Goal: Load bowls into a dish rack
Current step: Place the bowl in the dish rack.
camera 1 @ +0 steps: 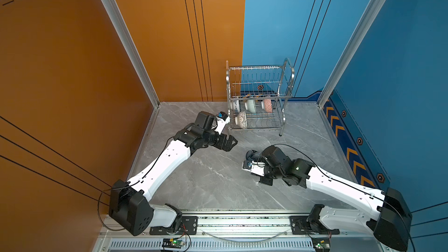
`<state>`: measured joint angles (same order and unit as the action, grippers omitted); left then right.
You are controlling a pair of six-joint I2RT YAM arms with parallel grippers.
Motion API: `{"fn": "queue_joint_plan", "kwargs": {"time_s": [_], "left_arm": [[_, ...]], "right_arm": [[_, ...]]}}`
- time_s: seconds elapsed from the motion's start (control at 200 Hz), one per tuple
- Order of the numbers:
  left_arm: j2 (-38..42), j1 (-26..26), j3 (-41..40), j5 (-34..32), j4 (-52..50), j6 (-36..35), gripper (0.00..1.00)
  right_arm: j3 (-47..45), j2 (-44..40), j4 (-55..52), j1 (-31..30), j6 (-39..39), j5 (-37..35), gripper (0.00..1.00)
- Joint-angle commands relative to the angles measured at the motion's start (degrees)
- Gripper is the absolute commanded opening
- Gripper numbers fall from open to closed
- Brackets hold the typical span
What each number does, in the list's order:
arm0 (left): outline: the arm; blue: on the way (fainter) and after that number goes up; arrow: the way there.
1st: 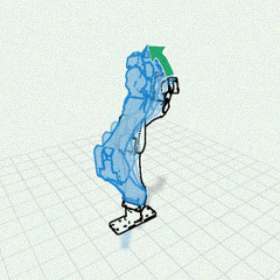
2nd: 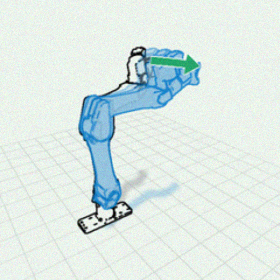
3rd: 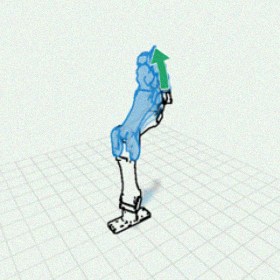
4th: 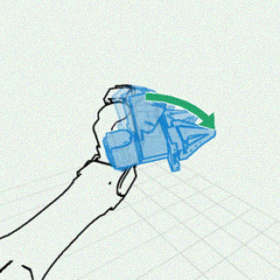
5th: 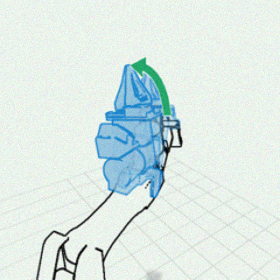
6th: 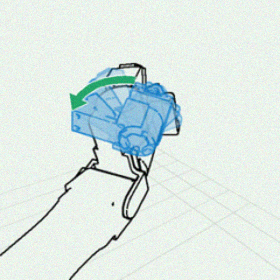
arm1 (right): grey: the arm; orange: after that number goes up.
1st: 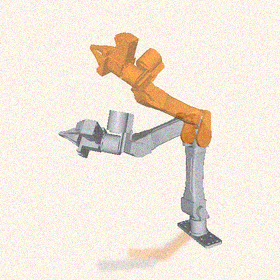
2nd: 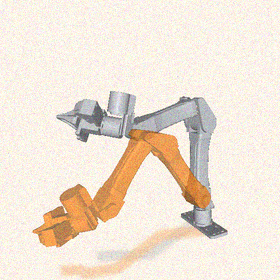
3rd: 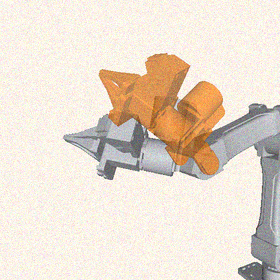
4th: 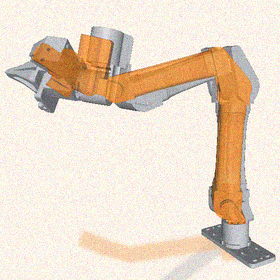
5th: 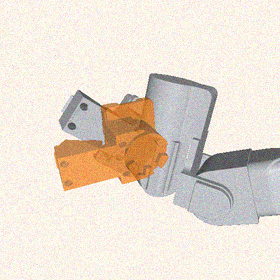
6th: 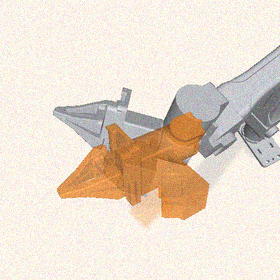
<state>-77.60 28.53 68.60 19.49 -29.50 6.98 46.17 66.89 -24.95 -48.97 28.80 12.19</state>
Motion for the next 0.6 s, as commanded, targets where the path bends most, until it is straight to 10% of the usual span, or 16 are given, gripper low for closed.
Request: {"fn": "queue_joint_plan", "kwargs": {"time_s": [0.0, 0.596], "left_arm": [[1.55, 0.45, -0.86, -1.23, 1.55, 0.06, 0.98], [3.3, 1.08, -1.83, -1.32, 2.83, -0.7, 0.98]], "right_arm": [[-0.59, -1.59, 3.39, 1.89, -5.17, 5.49, 0.0], [1.35, -1.84, 7.05, 7.77, -17.86, 15.85, 0.0]]}}
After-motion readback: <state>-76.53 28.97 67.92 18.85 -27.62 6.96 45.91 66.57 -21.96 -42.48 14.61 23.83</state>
